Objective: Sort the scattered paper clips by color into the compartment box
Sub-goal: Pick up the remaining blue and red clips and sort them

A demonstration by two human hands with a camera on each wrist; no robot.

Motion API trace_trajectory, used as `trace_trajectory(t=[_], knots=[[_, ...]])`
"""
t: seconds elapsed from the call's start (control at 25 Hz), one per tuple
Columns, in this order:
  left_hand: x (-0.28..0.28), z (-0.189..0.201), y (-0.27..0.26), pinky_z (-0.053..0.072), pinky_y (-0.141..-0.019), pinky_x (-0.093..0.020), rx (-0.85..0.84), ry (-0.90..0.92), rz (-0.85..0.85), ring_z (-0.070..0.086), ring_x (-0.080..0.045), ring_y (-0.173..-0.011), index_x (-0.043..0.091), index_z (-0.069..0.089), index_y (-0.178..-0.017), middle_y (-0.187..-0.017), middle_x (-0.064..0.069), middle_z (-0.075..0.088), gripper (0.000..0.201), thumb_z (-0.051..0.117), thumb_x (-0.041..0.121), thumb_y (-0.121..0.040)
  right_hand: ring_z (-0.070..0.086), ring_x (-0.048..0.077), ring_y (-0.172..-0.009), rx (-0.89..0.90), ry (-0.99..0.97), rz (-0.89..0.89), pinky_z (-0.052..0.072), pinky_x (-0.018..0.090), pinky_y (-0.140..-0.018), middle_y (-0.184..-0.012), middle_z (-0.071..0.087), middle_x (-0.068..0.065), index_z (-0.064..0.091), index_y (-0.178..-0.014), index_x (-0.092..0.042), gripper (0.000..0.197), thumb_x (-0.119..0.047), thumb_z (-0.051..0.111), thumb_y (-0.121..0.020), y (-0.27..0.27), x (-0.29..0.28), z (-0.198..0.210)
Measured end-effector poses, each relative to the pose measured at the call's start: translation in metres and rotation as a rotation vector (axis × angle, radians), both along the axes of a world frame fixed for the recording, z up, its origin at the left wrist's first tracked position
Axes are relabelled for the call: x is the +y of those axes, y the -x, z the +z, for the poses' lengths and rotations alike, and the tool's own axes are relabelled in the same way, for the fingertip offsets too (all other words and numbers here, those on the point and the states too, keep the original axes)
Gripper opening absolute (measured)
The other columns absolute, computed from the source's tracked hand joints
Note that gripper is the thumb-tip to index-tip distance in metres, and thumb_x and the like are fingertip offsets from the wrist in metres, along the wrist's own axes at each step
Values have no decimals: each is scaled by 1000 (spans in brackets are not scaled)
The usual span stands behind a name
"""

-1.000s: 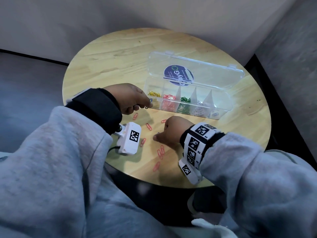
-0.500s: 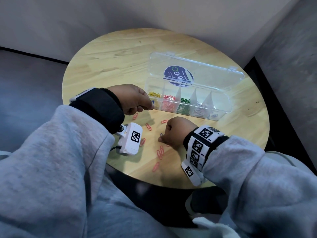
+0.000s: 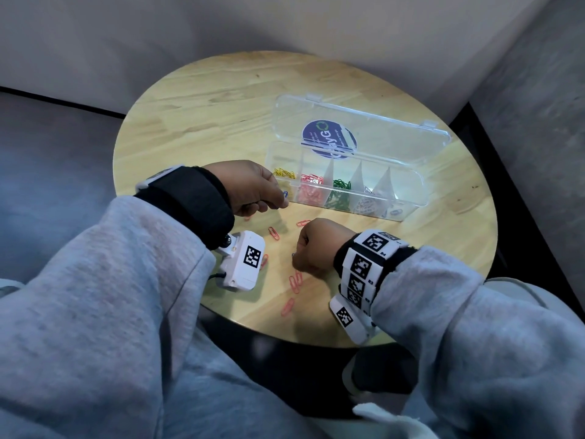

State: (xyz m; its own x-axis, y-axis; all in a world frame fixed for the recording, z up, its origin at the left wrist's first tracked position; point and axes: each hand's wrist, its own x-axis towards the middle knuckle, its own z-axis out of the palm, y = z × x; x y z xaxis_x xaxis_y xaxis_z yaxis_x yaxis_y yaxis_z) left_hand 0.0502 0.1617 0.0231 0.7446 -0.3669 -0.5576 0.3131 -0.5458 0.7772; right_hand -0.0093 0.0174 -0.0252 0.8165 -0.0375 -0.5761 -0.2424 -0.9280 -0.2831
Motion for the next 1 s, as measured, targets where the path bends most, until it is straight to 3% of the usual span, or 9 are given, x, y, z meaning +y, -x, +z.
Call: trace_trajectory(t=[0.08, 0.16, 0.32, 0.4, 0.64, 1.0], knots=[[0, -1, 0, 33, -43, -14, 4, 2, 1, 42, -9, -52, 13, 52, -64, -61, -1, 55, 25, 66, 1, -80, 59, 21, -59, -6, -61, -17, 55, 32, -62, -65, 65, 4, 65, -71, -11, 8, -19, 63, -75, 1, -6, 6], [-1, -1, 0, 34, -42, -14, 15, 19, 2, 42, -8, -49, 14, 53, -65, -59, 0, 53, 24, 65, 0, -80, 51, 17, -50, -17, -151, -73, 44, 25, -52, -57, 58, 0, 58, -64, -15, 16, -19, 61, -80, -1, -17, 14], [-6, -2, 0, 35, -40, -11, 76, 115, 57, 44, -5, -45, 15, 58, -72, -59, 2, 55, 20, 60, 0, -84, 42, 12, -46, 12, -657, -430, 37, 20, -43, -60, 49, 5, 53, -67, -8, 22, -2, 50, -88, -2, -43, 23], [-7, -2, 1, 35, -39, -11, 107, 164, 68, 43, -5, -46, 15, 60, -74, -57, 4, 54, 17, 58, 3, -86, 43, 8, -42, 51, -803, -546, 37, 16, -39, -60, 50, 4, 50, -67, -8, 25, 3, 47, -89, 2, -51, 23], [-15, -5, 9, 33, -37, -10, 252, 293, 166, 39, -5, -44, 13, 58, -72, -58, 4, 47, 21, 48, 10, -89, 45, 8, -38, 134, -1032, -666, 38, 15, -38, -47, 51, 1, 50, -69, -8, 28, 8, 41, -89, 20, -65, 18], [-37, 17, 21, 45, -40, -12, 265, 422, 367, 51, -8, -42, 9, 57, -77, -67, -4, 53, 17, 45, 11, -89, 59, 11, -40, -20, -1289, -913, 49, 14, -41, -50, 59, 6, 56, -78, 0, 23, 3, 38, -93, 29, -120, 38]])
